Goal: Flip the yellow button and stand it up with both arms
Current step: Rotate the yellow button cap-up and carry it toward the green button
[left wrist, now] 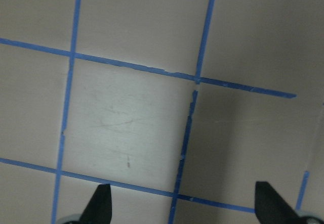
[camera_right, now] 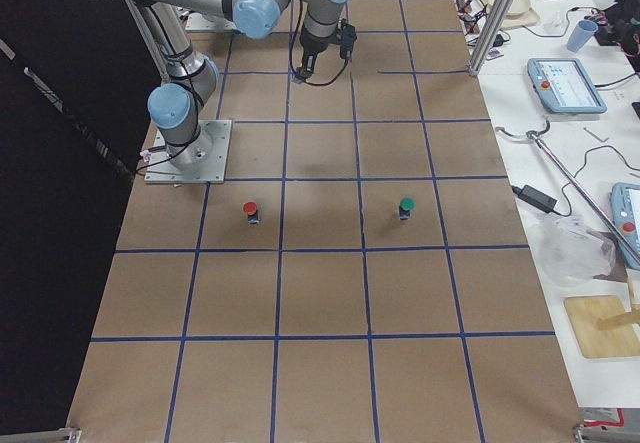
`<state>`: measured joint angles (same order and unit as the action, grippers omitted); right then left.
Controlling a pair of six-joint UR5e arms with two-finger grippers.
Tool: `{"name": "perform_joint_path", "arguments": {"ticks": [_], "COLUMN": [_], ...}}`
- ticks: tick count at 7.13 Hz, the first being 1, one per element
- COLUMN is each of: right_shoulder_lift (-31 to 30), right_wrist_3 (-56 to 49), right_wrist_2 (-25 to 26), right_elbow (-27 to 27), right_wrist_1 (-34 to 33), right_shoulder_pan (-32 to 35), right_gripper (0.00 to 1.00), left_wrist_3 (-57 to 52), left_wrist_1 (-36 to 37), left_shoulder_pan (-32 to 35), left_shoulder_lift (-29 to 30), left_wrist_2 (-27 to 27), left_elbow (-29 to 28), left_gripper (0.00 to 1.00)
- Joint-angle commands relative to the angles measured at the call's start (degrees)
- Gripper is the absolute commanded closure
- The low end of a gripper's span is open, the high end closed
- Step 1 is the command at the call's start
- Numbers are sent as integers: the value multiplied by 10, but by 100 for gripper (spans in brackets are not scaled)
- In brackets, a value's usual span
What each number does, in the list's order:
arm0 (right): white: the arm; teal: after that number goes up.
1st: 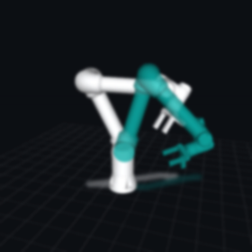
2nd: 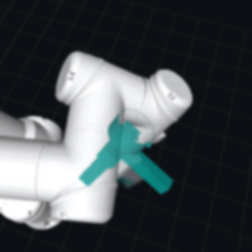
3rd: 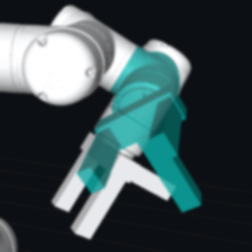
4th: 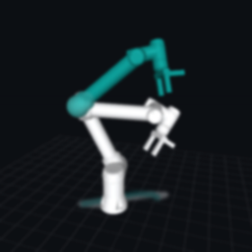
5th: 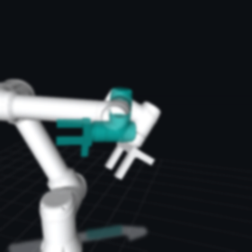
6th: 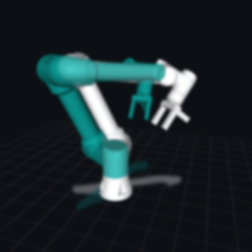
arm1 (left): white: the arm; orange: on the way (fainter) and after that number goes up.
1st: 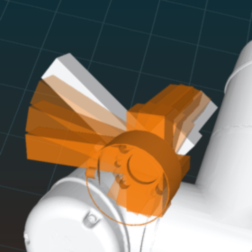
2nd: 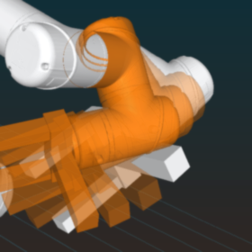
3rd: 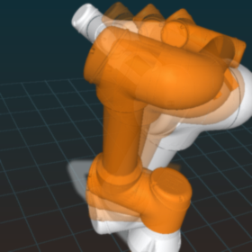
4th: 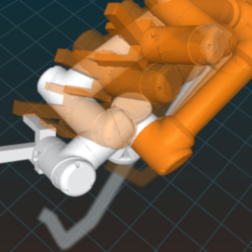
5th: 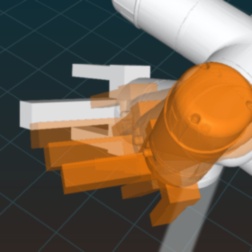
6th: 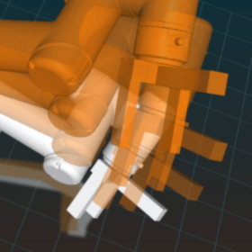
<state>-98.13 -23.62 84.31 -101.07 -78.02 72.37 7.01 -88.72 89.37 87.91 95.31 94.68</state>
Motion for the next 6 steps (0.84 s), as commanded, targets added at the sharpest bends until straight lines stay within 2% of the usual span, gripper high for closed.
{"name": "perform_joint_path", "arguments": {"ticks": [1, 2, 3, 4, 6], "right_shoulder_lift": [0, 0, 0, 0, 17], "right_wrist_3": [-169, -226, -341, -413, -589], "right_wrist_2": [42, 45, 45, 39, 40], "right_elbow": [-13, -22, -35, -52, -94], "right_wrist_1": [-66, -99, -133, -161, -276], "right_shoulder_pan": [0, -16, -55, -98, -146], "right_gripper": [98, 97, 97, 97, 97], "left_wrist_3": [-5, -15, -67, -96, -109], "left_wrist_1": [-7, -14, -33, -45, -72], "left_shoulder_pan": [-2, -4, -22, -51, -53], "left_shoulder_lift": [2, 3, 11, 16, 29], "left_wrist_2": [-46, -59, -60, -61, -49], "left_elbow": [-13, -16, -16, -19, -54], "left_gripper": [1, 1, 1, 1, 1]}}
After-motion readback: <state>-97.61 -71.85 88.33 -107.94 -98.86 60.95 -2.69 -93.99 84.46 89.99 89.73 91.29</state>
